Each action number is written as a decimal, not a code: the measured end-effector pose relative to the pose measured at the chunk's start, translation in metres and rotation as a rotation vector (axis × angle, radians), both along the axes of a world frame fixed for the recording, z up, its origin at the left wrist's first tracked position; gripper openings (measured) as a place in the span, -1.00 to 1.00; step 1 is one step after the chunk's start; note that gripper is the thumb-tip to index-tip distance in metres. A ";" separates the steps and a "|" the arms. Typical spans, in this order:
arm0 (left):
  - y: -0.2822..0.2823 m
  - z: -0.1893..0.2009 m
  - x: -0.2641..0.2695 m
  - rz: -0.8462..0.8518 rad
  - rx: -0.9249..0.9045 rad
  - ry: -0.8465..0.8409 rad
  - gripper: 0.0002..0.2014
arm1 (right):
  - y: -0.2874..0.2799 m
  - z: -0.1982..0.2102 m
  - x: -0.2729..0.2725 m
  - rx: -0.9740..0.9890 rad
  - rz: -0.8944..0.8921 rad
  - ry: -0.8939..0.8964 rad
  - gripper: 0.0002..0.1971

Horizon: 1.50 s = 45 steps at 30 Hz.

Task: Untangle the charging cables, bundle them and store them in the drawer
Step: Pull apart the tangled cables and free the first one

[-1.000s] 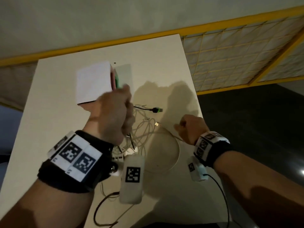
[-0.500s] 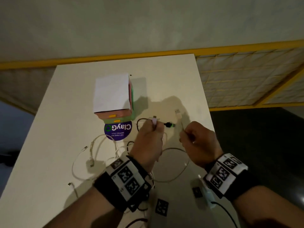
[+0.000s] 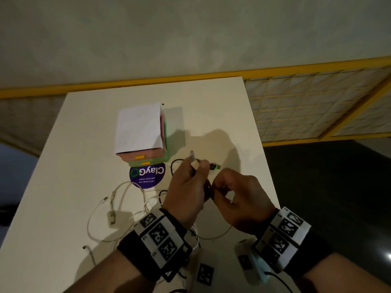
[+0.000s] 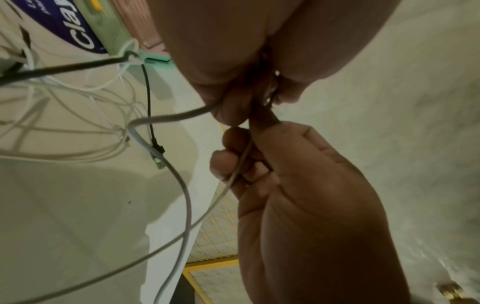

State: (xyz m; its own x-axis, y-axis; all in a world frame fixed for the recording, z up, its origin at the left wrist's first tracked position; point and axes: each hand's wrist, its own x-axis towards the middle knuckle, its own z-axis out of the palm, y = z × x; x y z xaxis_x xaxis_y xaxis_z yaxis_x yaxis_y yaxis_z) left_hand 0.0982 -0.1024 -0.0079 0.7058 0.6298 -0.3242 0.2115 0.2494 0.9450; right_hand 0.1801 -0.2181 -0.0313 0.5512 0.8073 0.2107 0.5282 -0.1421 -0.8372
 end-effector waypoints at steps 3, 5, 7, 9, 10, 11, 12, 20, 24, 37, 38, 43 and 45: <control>0.006 0.007 0.001 0.152 -0.044 -0.072 -0.64 | 0.003 -0.001 0.003 -0.192 0.024 0.193 -0.90; 0.017 0.018 0.001 0.170 -0.312 -0.310 -0.58 | 0.006 -0.006 0.008 -0.263 -0.037 0.336 -0.93; 0.027 0.027 -0.001 0.005 -0.504 -0.397 -0.67 | 0.006 -0.015 0.015 -0.234 -0.137 0.504 -0.84; 0.035 0.034 -0.007 -0.203 -0.318 -0.294 -0.61 | 0.006 -0.024 0.023 -0.172 -0.217 0.667 -0.72; 0.042 0.034 -0.011 -0.318 -0.021 -0.199 -0.55 | 0.005 -0.030 0.027 -0.163 -0.228 0.741 -0.68; 0.049 0.035 -0.015 -0.442 0.359 -0.054 -0.51 | 0.004 -0.033 0.029 -0.174 -0.227 0.796 -0.68; 0.055 0.035 -0.016 -0.527 0.691 0.094 -0.51 | 0.003 -0.036 0.032 -0.183 -0.228 0.834 -0.68; 0.029 0.021 -0.005 -0.202 0.775 0.199 -0.51 | 0.027 -0.012 0.020 0.046 -0.109 0.863 -0.83; 0.017 0.007 0.002 0.043 0.319 0.073 -0.69 | 0.044 0.008 0.009 0.067 0.047 0.654 -0.84; 0.028 0.026 -0.013 -0.028 0.174 -0.127 -0.82 | 0.051 0.019 -0.001 0.011 0.094 0.538 -0.74; 0.032 0.029 -0.010 0.027 0.161 -0.128 -0.79 | 0.052 0.021 -0.001 0.009 0.101 0.530 -0.76; 0.067 0.027 -0.006 0.285 0.022 -0.141 -0.71 | 0.055 0.017 -0.006 -0.101 0.034 0.493 -0.74; 0.048 0.025 -0.013 0.093 0.096 -0.116 -0.78 | 0.056 0.021 -0.010 -0.062 0.034 0.511 -0.71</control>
State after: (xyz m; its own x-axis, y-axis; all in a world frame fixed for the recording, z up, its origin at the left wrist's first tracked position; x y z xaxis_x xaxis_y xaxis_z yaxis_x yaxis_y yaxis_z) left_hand 0.0856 -0.0542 0.0166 0.6724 0.7181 -0.1792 0.0804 0.1698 0.9822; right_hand 0.1704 -0.1616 -0.0103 0.5443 0.8292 -0.1274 0.0588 -0.1892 -0.9802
